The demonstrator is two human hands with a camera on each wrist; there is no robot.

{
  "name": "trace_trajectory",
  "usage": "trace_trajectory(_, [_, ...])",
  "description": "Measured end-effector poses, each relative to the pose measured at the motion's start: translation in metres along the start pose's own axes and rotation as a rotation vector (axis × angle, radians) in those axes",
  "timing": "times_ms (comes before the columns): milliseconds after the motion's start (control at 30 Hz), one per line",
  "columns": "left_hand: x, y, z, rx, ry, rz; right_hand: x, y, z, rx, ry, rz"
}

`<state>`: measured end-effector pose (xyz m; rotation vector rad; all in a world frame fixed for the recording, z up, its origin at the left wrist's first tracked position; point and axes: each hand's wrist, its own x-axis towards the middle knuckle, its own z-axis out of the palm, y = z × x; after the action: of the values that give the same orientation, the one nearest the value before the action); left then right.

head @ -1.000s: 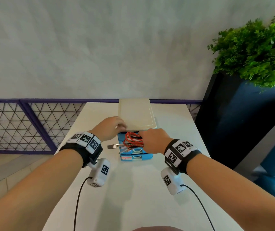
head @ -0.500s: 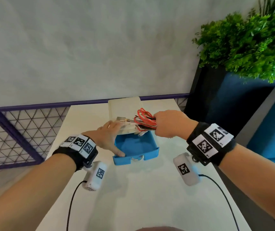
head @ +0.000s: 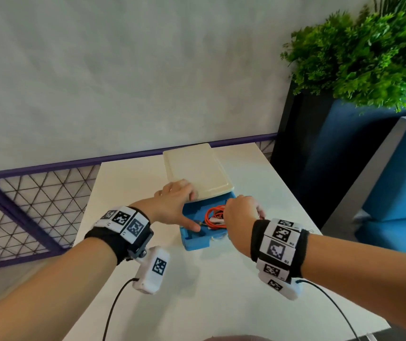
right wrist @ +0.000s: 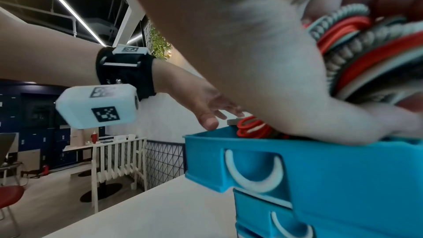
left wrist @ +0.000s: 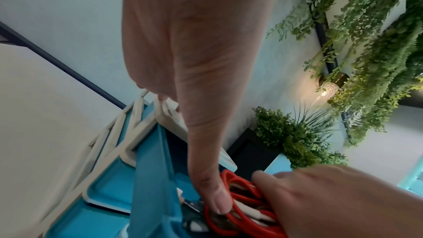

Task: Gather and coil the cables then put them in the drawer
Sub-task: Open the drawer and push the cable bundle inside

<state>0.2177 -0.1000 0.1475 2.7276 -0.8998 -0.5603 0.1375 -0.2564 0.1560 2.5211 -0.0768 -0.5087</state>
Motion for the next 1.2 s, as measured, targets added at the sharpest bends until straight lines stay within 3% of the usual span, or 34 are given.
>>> trace_trajectory(133, [0.002, 0.005, 0.001, 0.044, -0.078, -0.039, 0.01, -0.011, -0.014, -0.132, -0.052, 0.043])
trace_trajectory(333, [0.003, 0.01, 0.014, 0.074, -0.108, -0.118, 0.027, -0.026, -0.016, -0.082, -0.083, 0.145])
trace_trajectory(500, [0.006, 0.019, 0.017, 0.058, -0.102, -0.183, 0.031, -0.021, -0.01, 0.132, -0.066, 0.172])
trace_trajectory(600, [0.009, 0.024, 0.019, 0.046, -0.091, -0.231, 0.028, -0.017, -0.004, 0.282, 0.08, 0.116])
trace_trajectory(733, [0.018, 0.02, 0.03, -0.064, 0.091, -0.323, 0.012, -0.025, 0.006, 0.329, 0.295, 0.008])
trace_trajectory(800, [0.016, 0.021, 0.035, -0.187, 0.223, -0.372, 0.004, -0.032, 0.01, 0.328, 0.333, -0.035])
trace_trajectory(900, [0.015, 0.024, 0.04, -0.193, 0.332, -0.354, 0.0, -0.039, 0.015, 0.371, 0.363, -0.018])
trace_trajectory(1200, [0.016, 0.019, 0.048, 0.066, 0.336, -0.342, 0.011, -0.043, 0.018, 0.353, 0.318, -0.027])
